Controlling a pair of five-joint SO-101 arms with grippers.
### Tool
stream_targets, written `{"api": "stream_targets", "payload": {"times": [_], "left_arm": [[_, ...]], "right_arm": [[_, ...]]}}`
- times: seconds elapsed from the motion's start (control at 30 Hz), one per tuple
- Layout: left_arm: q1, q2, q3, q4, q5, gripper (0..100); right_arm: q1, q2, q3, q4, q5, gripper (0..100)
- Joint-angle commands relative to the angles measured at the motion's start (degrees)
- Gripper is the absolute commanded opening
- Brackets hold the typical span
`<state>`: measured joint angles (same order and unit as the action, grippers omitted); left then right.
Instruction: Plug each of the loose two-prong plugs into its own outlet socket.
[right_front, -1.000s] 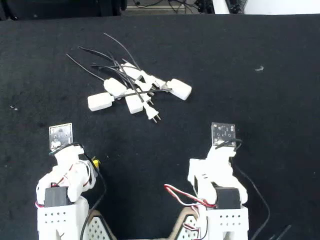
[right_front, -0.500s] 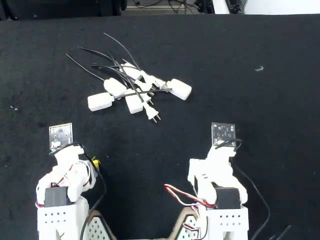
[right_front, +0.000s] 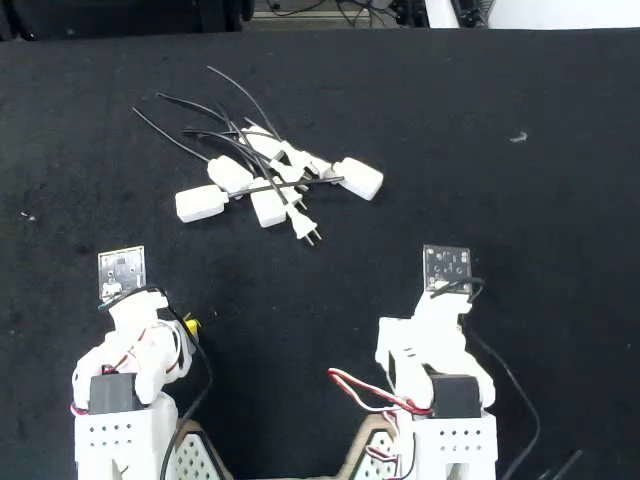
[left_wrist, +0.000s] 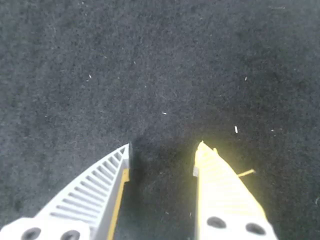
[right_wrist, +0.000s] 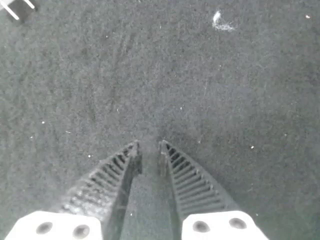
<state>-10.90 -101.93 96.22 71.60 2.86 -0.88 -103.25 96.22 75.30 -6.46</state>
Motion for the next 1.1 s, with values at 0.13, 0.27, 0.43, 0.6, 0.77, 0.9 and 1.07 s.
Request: {"api": "stream_targets", "payload": {"times": [0.13, 0.27, 0.43, 0.6, 0.77, 0.9, 1.07], "left_arm": [[-0.3, -0.6, 1.2, 0.3, 0.6, 21], [-0.3, -0.6, 1.2, 0.3, 0.6, 21], [-0.3, -0.6, 1.2, 0.3, 0.6, 21], [-0.4, -0.6, 1.2, 0.3, 0.6, 21], [1.2, -0.9, 1.2, 0.3, 0.5, 22], [3.5, -0.9, 1.2, -0.1, 0.4, 22], [10.2, -1.0, 0.5, -0.8, -5.7, 22]], "right_arm": [[1.0, -5.3, 0.2, -0.5, -0.3, 6.4], [1.0, -5.3, 0.2, -0.5, -0.3, 6.4], [0.6, -5.3, 0.2, -0.5, -0.4, 6.7], [0.7, -5.3, 0.2, -1.0, -0.5, 6.7], [0.6, -5.3, 0.2, -0.6, -0.3, 6.7], [-2.0, -5.3, 0.2, -5.3, -0.1, 6.7], [-0.9, -5.3, -2.5, -22.1, -0.1, 6.7]]}}
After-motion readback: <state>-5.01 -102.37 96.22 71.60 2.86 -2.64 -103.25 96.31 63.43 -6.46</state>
